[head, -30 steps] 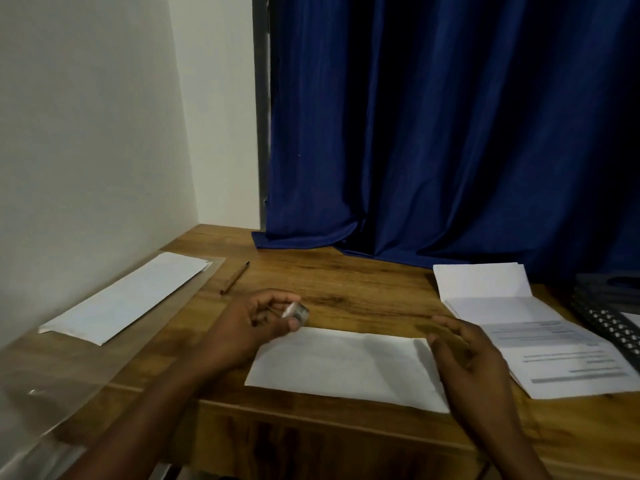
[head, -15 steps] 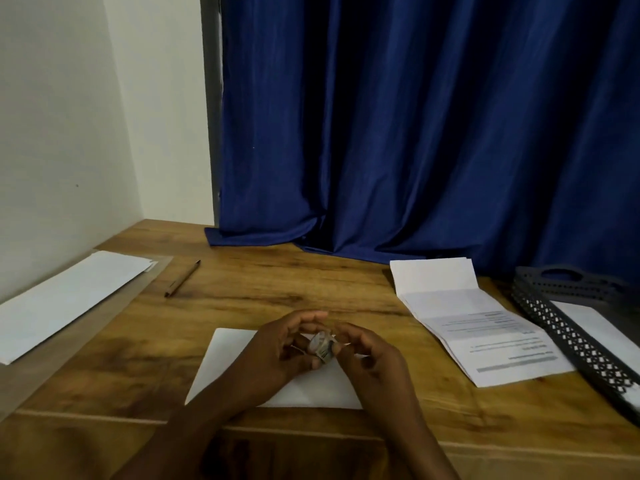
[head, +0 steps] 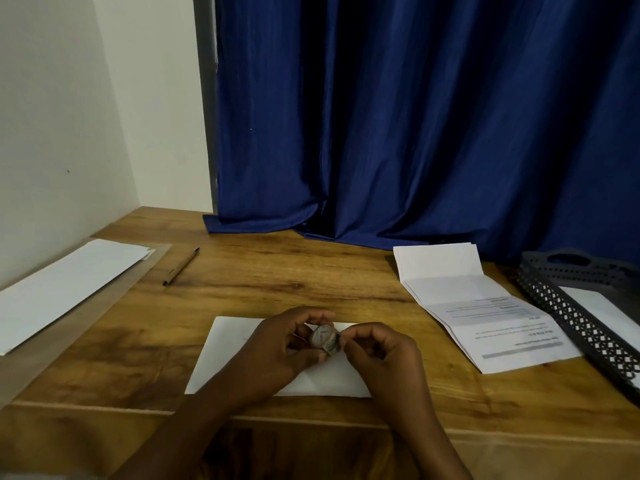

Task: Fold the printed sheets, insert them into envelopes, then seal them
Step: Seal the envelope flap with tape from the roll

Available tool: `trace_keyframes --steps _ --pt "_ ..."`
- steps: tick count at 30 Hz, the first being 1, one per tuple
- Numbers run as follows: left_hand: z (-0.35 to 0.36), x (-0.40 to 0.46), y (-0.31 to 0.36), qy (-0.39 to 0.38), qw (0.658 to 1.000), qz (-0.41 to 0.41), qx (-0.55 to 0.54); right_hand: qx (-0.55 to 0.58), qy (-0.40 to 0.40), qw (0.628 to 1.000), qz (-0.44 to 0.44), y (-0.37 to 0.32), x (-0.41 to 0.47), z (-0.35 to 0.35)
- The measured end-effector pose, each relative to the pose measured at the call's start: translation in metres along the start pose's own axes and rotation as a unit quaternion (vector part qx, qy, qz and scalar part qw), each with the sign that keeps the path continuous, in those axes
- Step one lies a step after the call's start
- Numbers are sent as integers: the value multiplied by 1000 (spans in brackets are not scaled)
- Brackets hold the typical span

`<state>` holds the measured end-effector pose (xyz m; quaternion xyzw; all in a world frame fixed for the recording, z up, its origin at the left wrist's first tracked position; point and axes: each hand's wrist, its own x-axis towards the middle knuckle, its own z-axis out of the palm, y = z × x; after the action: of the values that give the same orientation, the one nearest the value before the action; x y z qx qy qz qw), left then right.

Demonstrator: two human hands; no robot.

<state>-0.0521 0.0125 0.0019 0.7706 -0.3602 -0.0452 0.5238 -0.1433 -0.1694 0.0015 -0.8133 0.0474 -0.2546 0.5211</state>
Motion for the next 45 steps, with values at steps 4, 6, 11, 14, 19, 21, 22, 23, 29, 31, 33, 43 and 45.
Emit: trace_keyframes --steps 4,6,11,14,19,21,22,23,29,31,33,43,45 --pt "1 -1 2 8 1000 3 14 29 8 1000 -1 0 0 -3" --pt "1 0 3 11 1000 3 12 48 10 999 -2 0 0 -4" --pt "-1 2 2 24 1000 -10 0 89 4 996 -9 -2 0 -5" --pt "-1 3 0 32 999 -15 -10 102 10 995 -8 -3 1 -7" --pt "-3 4 0 44 999 -6 -13 113 37 993 20 -2 2 -9" --pt "-6 3 3 62 997 8 -35 113 38 992 29 -2 3 -9" --pt "-9 2 5 76 996 15 -53 113 36 992 32 -2 3 -10" --pt "-15 0 7 92 993 21 -65 113 35 992 34 -2 3 -8" --pt "-75 -19 0 194 981 -17 12 71 35 997 22 1 6 -9" --pt "-101 -30 -10 236 965 -85 70 52 21 998 18 0 6 -8" --pt "-126 -44 -20 271 945 -136 124 39 13 999 15 0 6 -7" --pt "-162 -76 -35 283 880 -194 327 -7 20 1000 6 -1 6 -10" --pt "-158 -70 -29 281 850 -188 404 16 22 1000 9 1 5 -11"
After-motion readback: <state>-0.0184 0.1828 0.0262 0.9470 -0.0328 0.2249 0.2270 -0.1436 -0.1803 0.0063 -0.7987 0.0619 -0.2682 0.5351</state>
